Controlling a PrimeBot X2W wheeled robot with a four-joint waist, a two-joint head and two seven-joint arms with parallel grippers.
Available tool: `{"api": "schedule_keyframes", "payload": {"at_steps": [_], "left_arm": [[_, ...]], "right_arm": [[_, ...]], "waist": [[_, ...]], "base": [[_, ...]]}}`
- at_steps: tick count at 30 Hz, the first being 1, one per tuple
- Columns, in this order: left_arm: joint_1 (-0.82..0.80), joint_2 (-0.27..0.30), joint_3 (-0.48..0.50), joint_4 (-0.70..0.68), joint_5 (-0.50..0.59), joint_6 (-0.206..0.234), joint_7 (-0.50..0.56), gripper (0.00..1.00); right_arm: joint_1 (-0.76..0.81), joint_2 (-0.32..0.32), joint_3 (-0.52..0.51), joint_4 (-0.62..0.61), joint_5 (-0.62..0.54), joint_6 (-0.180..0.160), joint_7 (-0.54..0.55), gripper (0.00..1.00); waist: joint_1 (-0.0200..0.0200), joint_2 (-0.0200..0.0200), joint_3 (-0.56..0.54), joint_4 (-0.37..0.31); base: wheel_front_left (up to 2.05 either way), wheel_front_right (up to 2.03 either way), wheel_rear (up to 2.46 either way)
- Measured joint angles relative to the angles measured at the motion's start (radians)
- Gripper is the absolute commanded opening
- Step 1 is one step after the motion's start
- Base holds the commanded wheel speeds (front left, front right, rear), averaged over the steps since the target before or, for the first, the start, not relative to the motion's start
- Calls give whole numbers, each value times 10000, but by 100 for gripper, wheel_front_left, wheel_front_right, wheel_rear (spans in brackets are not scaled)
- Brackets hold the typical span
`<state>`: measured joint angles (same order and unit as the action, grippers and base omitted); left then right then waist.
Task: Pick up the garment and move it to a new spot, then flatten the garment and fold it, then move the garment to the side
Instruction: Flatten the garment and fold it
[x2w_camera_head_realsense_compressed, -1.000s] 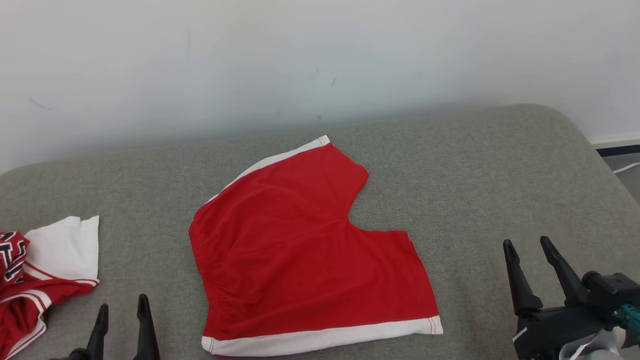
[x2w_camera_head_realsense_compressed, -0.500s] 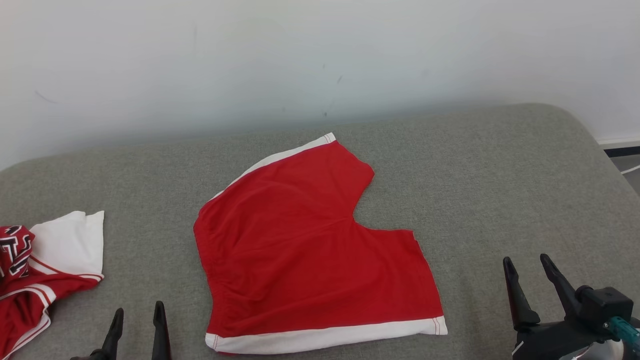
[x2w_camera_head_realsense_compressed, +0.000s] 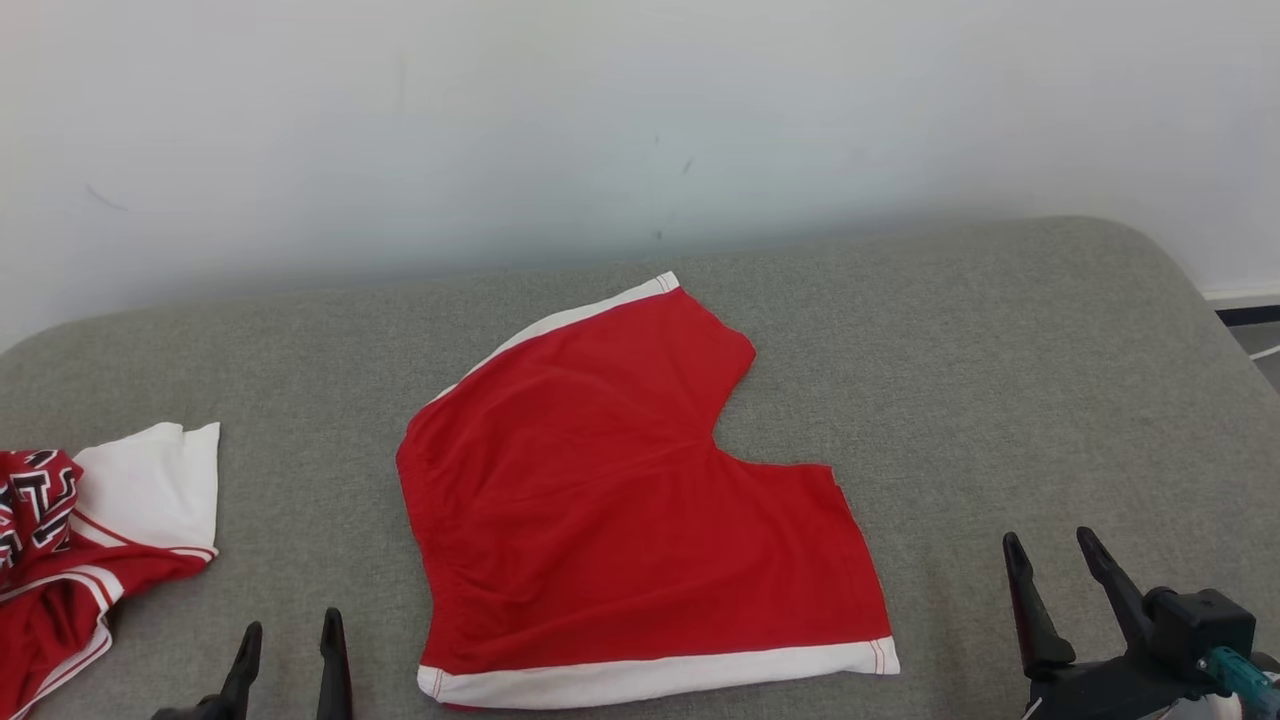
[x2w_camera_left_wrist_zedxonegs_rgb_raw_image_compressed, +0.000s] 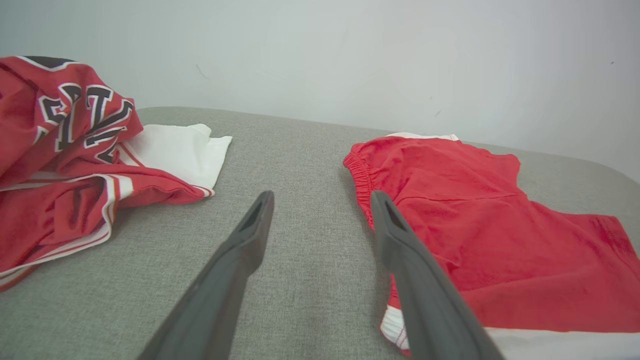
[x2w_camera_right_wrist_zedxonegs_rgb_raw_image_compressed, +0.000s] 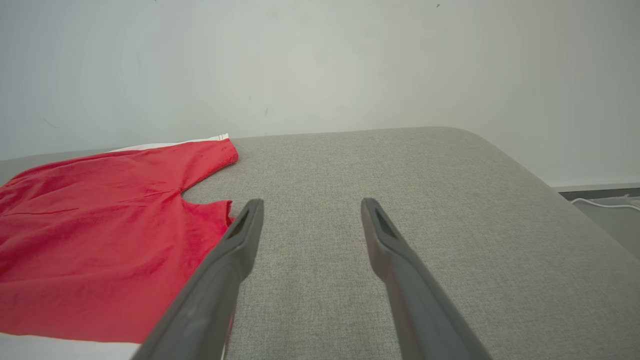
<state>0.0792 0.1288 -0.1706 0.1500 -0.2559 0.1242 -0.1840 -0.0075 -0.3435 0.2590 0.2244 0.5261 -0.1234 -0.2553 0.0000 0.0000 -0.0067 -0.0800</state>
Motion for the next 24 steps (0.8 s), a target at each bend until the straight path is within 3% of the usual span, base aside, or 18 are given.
{"api": "schedule_keyframes", "payload": {"at_steps": [24], "left_arm": [[46, -61, -46, -2, 380, 0, 788, 100]], "right_arm": [[-2, 65, -6, 247, -207, -10, 23, 100]], "waist": [[0, 0, -40, 49]], "base": [[0, 0, 0]]}}
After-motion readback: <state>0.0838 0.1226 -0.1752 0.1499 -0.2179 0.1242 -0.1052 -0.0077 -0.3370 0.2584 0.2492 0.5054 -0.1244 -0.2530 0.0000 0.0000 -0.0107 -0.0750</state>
